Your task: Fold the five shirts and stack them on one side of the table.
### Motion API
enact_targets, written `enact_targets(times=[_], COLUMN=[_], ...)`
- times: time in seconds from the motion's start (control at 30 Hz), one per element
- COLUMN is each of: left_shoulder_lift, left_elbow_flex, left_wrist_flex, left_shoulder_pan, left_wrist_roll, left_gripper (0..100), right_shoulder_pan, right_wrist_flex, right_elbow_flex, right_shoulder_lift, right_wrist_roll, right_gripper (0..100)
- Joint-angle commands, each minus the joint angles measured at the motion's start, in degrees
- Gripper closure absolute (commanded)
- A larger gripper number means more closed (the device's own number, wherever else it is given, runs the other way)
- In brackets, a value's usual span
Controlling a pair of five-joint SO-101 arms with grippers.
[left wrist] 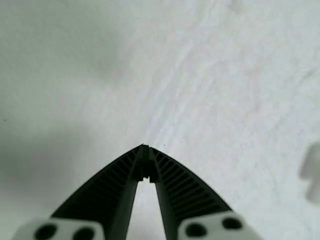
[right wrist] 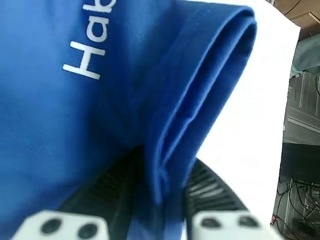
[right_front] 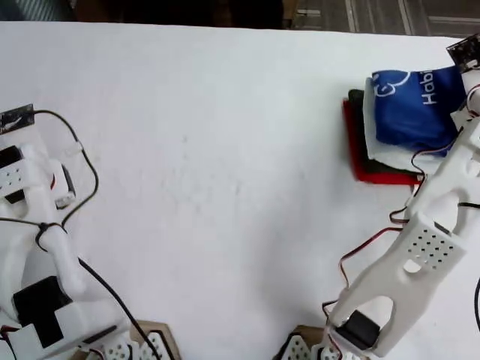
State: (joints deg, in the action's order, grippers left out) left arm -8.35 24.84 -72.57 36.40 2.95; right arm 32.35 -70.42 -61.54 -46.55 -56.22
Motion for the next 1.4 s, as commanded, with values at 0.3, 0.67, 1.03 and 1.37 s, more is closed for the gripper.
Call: enact_targets(times=[0.3, 0.67, 1.03, 1.37], left_shoulder_lift=[-1.8, -1.8, -1.8, -1.8], left_elbow_flex=[-0.2, -0.2, -0.2, -0.3], left_wrist_flex=[0.8, 0.4, 0.7, 0.8], left_shoulder_pan=[-0.9, -0.9, -0.6, -0.9], left_wrist_roll=[0.0, 0.0, 0.0, 0.0], left_gripper=[97, 97, 97, 97], right_shoulder_pan=[-0.7, -13.5, -10.4, -10.8], right_wrist_flex=[-3.4, -31.1, -31.1, -24.7], right_elbow_flex=[-24.4, -27.9, -1.2, -2.4], right_shoulder_lift=[1.1, -5.1, -1.0, 10.8], right_wrist_roll=[25.0, 20.7, 13.5, 15.5], right_gripper=[79.3, 97.9, 97.8, 97.8])
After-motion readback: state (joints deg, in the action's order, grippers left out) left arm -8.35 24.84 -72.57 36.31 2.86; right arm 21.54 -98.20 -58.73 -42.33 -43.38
